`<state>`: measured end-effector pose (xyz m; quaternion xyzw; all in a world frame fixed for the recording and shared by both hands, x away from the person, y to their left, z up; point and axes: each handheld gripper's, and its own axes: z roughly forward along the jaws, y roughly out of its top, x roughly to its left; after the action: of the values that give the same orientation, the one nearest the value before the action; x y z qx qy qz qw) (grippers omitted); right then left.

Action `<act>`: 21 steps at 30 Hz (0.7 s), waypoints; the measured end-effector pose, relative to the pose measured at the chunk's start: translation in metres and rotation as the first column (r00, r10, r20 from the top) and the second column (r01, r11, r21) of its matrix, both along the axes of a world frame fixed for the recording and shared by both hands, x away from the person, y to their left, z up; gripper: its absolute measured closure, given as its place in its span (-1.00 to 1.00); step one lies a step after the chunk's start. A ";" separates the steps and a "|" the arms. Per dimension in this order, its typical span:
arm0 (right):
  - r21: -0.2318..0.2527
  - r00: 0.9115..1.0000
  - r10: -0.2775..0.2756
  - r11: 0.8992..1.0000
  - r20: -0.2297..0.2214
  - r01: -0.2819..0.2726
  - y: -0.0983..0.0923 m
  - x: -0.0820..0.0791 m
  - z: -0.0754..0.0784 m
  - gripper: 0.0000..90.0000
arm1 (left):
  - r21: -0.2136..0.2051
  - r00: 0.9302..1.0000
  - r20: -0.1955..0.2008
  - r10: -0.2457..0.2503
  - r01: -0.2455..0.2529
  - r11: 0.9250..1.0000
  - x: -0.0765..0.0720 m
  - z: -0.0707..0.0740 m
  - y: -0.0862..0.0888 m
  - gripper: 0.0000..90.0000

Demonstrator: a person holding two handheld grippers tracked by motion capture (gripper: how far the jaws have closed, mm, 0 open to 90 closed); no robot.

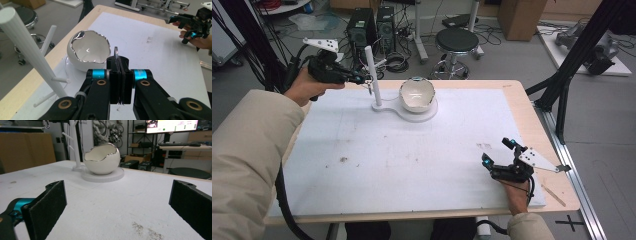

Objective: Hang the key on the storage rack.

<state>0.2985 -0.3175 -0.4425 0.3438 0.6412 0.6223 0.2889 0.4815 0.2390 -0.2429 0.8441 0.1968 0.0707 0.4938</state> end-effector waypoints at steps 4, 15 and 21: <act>0.008 1.000 -0.014 1.000 -0.001 0.014 0.002 0.000 -0.006 -0.99 | 0.014 1.000 -0.020 0.012 -0.012 1.000 0.008 -0.007 -0.002 0.96; -0.007 1.000 -0.018 1.000 0.019 0.018 0.004 -0.001 -0.009 -0.99 | 0.060 0.995 -0.066 0.071 -0.067 0.996 0.027 -0.027 0.000 0.96; -0.024 0.999 -0.020 1.000 0.031 0.021 0.006 -0.002 -0.009 -0.99 | 0.074 0.991 -0.065 0.114 -0.109 0.991 0.032 -0.036 0.002 0.96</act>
<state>0.2967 -0.3115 -0.4513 0.3372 0.6404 0.6168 0.3093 0.5137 0.2408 -0.2794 0.8504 0.2582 0.0759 0.4521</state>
